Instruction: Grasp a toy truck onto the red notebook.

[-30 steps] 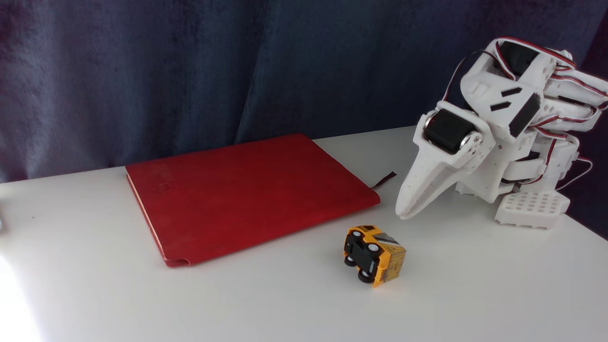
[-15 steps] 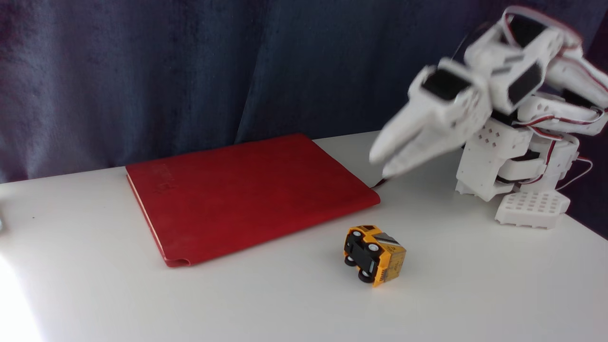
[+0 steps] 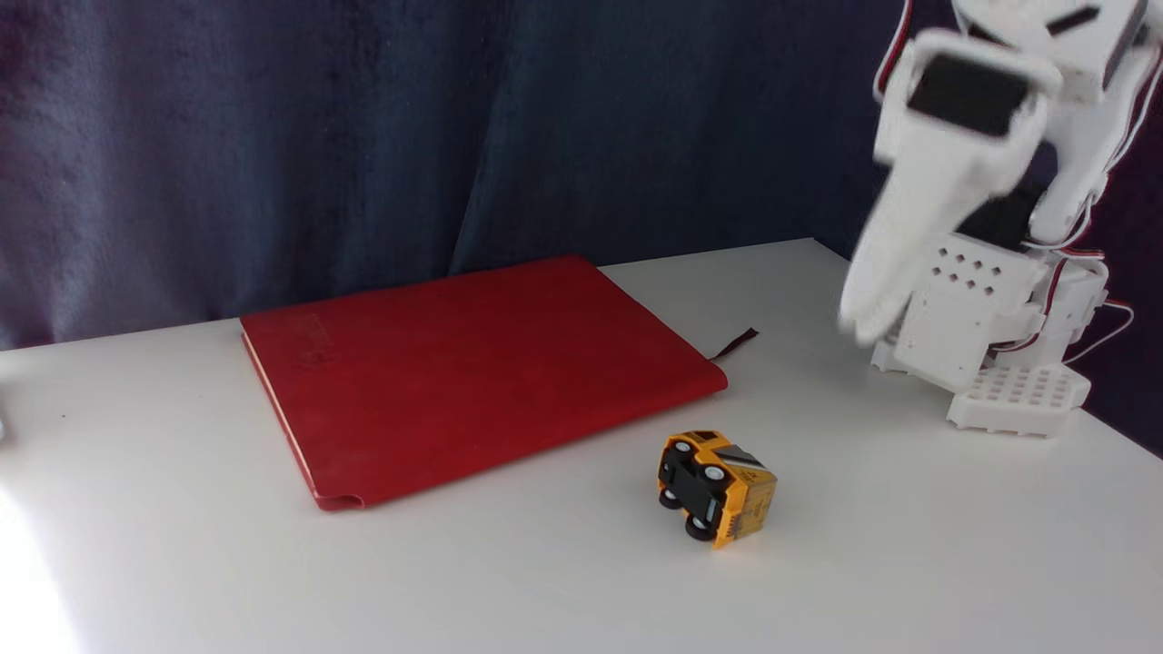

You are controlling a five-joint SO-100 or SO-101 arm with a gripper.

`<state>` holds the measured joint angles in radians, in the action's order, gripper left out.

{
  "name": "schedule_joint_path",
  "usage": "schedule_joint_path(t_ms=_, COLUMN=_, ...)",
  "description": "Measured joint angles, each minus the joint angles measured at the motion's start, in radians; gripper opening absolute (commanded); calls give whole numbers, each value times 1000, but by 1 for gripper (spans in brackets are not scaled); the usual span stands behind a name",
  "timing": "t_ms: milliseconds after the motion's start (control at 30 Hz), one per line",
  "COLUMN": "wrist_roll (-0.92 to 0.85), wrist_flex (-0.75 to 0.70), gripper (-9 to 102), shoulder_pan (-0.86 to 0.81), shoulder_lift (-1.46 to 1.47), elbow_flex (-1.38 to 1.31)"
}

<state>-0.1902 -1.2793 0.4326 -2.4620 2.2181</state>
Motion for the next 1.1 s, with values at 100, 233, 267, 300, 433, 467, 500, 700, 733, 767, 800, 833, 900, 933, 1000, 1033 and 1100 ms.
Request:
schedule_joint_path(t_ms=100, wrist_roll=5, wrist_flex=41, gripper=27, shoulder_pan=-9, shoulder_lift=155, elbow_flex=-17)
schedule_joint_path(t_ms=233, wrist_roll=5, wrist_flex=80, gripper=26, shoulder_pan=-37, shoulder_lift=304, elbow_flex=-29)
schedule_joint_path(t_ms=267, wrist_roll=12, wrist_flex=101, gripper=26, shoulder_pan=-60, shoulder_lift=324, elbow_flex=-25)
schedule_joint_path(t_ms=300, wrist_roll=23, wrist_flex=124, gripper=26, shoulder_pan=-74, shoulder_lift=344, elbow_flex=-17)
schedule_joint_path(t_ms=433, wrist_roll=84, wrist_flex=190, gripper=24, shoulder_pan=-152, shoulder_lift=388, elbow_flex=3)
schedule_joint_path(t_ms=467, wrist_roll=112, wrist_flex=207, gripper=24, shoulder_pan=-181, shoulder_lift=388, elbow_flex=9)
schedule_joint_path(t_ms=500, wrist_roll=152, wrist_flex=221, gripper=25, shoulder_pan=-198, shoulder_lift=388, elbow_flex=12)
schedule_joint_path(t_ms=700, wrist_roll=264, wrist_flex=242, gripper=26, shoulder_pan=-241, shoulder_lift=388, elbow_flex=18)
schedule_joint_path(t_ms=733, wrist_roll=282, wrist_flex=242, gripper=26, shoulder_pan=-242, shoulder_lift=388, elbow_flex=28)
schedule_joint_path(t_ms=767, wrist_roll=293, wrist_flex=242, gripper=27, shoulder_pan=-235, shoulder_lift=388, elbow_flex=35)
schedule_joint_path(t_ms=800, wrist_roll=293, wrist_flex=242, gripper=28, shoulder_pan=-222, shoulder_lift=394, elbow_flex=40)
schedule_joint_path(t_ms=833, wrist_roll=291, wrist_flex=242, gripper=29, shoulder_pan=-207, shoulder_lift=402, elbow_flex=46)
schedule_joint_path(t_ms=900, wrist_roll=298, wrist_flex=244, gripper=31, shoulder_pan=-190, shoulder_lift=433, elbow_flex=51)
schedule_joint_path(t_ms=933, wrist_roll=298, wrist_flex=244, gripper=35, shoulder_pan=-189, shoulder_lift=451, elbow_flex=51)
schedule_joint_path(t_ms=1000, wrist_roll=313, wrist_flex=241, gripper=37, shoulder_pan=-173, shoulder_lift=486, elbow_flex=51)
schedule_joint_path(t_ms=1033, wrist_roll=316, wrist_flex=241, gripper=37, shoulder_pan=-161, shoulder_lift=502, elbow_flex=51)
schedule_joint_path(t_ms=1100, wrist_roll=310, wrist_flex=241, gripper=37, shoulder_pan=-155, shoulder_lift=522, elbow_flex=51)
